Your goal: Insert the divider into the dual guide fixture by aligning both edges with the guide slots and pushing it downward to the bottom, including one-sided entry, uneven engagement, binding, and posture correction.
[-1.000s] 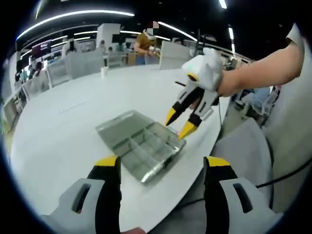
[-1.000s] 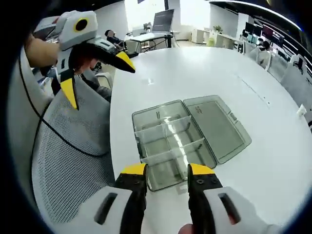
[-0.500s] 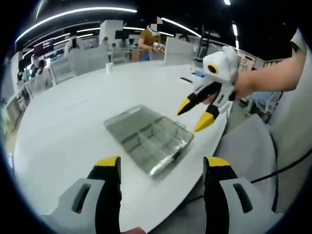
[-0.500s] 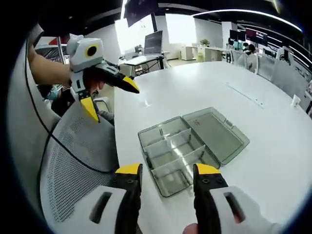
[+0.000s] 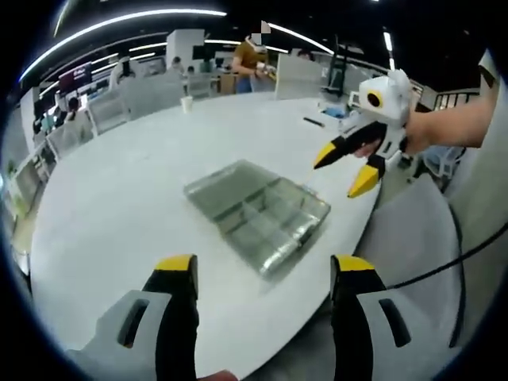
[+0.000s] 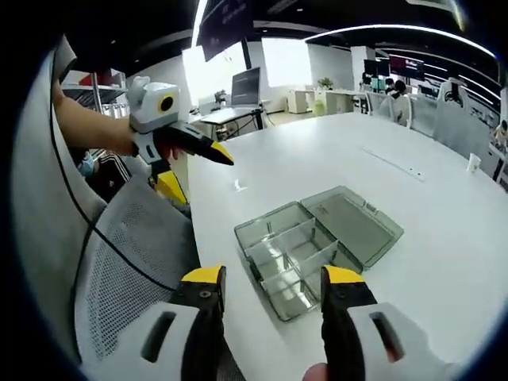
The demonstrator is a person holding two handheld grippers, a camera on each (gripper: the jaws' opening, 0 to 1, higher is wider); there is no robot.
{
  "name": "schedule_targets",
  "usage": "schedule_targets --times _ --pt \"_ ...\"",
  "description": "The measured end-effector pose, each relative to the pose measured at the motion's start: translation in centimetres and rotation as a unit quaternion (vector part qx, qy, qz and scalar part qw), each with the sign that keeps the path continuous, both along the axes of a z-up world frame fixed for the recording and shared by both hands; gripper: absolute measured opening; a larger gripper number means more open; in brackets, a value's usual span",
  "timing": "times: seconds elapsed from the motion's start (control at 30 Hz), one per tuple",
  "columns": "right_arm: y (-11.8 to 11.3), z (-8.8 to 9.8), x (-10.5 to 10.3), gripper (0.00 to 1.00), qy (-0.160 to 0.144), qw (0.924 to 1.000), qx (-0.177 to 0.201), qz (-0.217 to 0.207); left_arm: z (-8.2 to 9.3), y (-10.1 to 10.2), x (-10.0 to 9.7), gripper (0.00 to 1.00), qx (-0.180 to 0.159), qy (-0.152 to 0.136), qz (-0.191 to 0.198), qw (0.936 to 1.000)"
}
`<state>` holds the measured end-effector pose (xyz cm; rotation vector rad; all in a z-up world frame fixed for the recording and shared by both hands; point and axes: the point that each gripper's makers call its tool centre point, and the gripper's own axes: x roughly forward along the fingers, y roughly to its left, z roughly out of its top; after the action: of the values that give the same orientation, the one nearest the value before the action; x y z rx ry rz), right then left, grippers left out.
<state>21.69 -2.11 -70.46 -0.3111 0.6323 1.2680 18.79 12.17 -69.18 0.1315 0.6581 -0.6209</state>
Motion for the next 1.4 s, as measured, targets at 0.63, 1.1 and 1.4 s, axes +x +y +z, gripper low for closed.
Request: schedule_targets --times 0.63,1.1,1.4 --pt "-0.5 1.1 -1.9 0.49 -0.002 0.9996 0.018 -0.021 -0.4 1.7 -0.4 0.66 0.012 0.006 0.002 0.9999" --pt "-0.5 1.8 -2.5 0.51 -0.008 0.9995 0.021 -0.024 -1.5 2.7 -0.9 0.66 0.029 0.013 -0.008 0.9995" --pt "-0.6 2.3 -2.6 0.52 -0.013 0.9993 0.021 -0.027 -1.9 3.3 -0.8 0.66 0.035 0.018 -0.01 0.9992"
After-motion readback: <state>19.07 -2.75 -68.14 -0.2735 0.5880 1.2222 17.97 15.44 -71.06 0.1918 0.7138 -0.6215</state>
